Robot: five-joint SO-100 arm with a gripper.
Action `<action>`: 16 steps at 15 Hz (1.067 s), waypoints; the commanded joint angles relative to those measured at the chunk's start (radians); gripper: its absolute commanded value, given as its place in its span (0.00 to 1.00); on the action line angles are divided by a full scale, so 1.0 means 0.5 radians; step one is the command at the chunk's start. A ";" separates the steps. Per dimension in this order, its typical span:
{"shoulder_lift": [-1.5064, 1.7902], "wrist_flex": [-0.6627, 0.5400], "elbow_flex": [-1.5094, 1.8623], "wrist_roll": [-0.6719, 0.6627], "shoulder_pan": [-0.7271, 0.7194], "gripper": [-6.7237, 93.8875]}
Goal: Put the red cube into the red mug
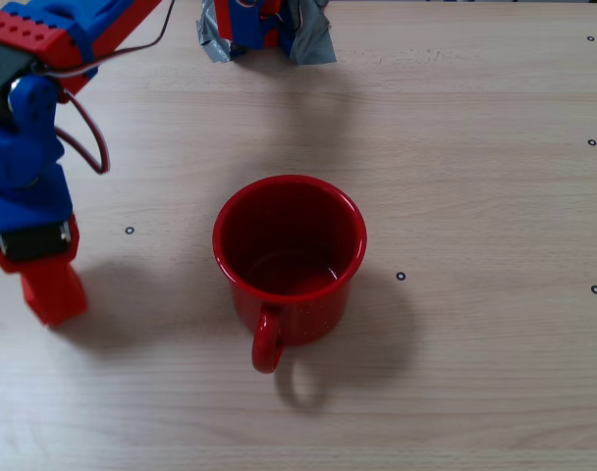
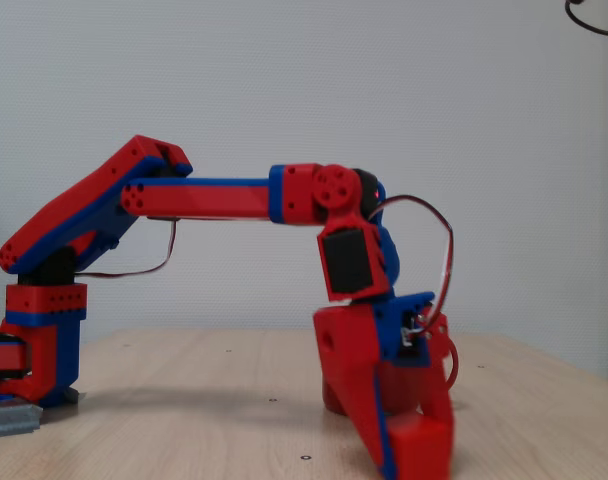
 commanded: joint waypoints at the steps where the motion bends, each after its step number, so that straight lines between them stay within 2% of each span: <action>1: 0.540 0.080 -0.055 0.120 0.021 0.07; 3: 0.721 0.104 -0.009 0.426 0.037 0.07; 8: 1.178 0.337 0.061 0.703 0.043 0.07; 10: 1.368 0.399 0.153 0.899 0.015 0.07; 16: 1.988 0.411 0.635 1.206 -0.187 0.07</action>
